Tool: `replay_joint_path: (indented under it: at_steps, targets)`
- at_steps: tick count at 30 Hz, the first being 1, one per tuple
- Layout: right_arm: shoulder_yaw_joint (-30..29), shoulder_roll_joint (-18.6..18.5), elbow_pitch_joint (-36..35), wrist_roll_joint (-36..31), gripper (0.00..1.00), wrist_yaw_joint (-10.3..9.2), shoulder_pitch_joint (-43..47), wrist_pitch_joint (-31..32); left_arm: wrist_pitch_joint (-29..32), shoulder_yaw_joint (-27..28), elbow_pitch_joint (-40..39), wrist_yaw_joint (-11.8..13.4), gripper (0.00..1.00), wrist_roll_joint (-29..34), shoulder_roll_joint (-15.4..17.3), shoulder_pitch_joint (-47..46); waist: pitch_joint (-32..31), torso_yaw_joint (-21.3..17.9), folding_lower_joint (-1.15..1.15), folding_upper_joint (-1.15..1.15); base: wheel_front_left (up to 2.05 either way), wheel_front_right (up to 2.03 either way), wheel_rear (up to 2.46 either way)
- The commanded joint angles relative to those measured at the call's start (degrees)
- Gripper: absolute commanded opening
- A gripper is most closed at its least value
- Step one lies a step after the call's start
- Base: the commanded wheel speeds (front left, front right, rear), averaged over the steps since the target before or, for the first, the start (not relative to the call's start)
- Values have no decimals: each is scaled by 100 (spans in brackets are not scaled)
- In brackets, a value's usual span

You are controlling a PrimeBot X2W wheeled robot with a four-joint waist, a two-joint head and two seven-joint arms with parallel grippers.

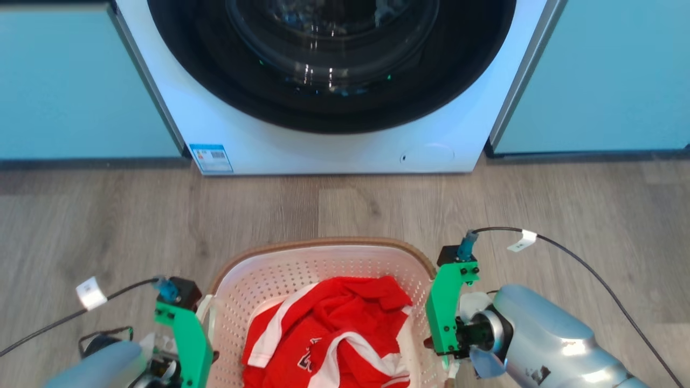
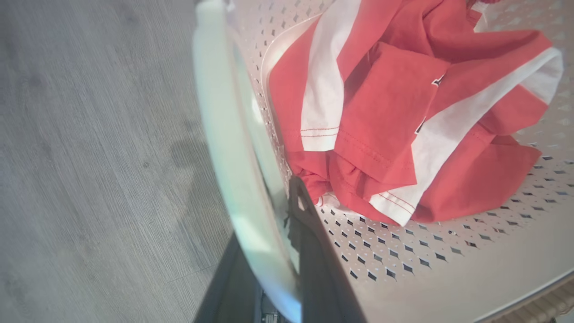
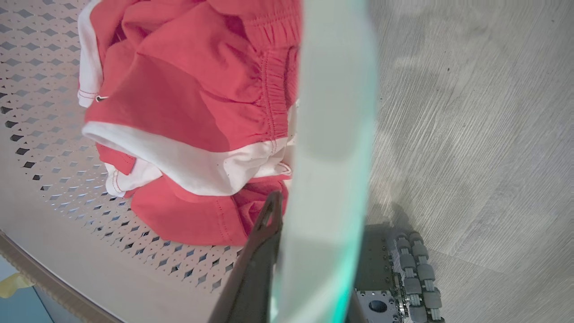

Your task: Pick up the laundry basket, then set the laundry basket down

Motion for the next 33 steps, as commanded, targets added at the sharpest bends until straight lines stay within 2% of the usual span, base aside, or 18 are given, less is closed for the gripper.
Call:
replay_joint_path:
  at_steps: [1,7,15,22,33]
  targets:
    - [-22,383,-541,180,0,226,-171,17,6,199,-300,3,0,17,173,-128,-116,14,1,0,0,0,0]
    - [61,432,-632,176,0,226,-62,27,129,189,-1025,411,0,-41,593,153,-325,10,1,0,0,0,0]
    - [137,461,-678,123,0,226,4,56,223,164,-1610,735,0,-56,859,385,-415,-33,1,0,0,0,0]
    - [130,468,-646,62,0,226,11,91,269,143,-1792,829,0,-35,886,458,-467,-84,1,0,0,0,0]
    - [86,481,-682,9,0,226,-8,103,298,128,-1806,842,0,-18,852,473,-495,-118,1,0,0,0,0]
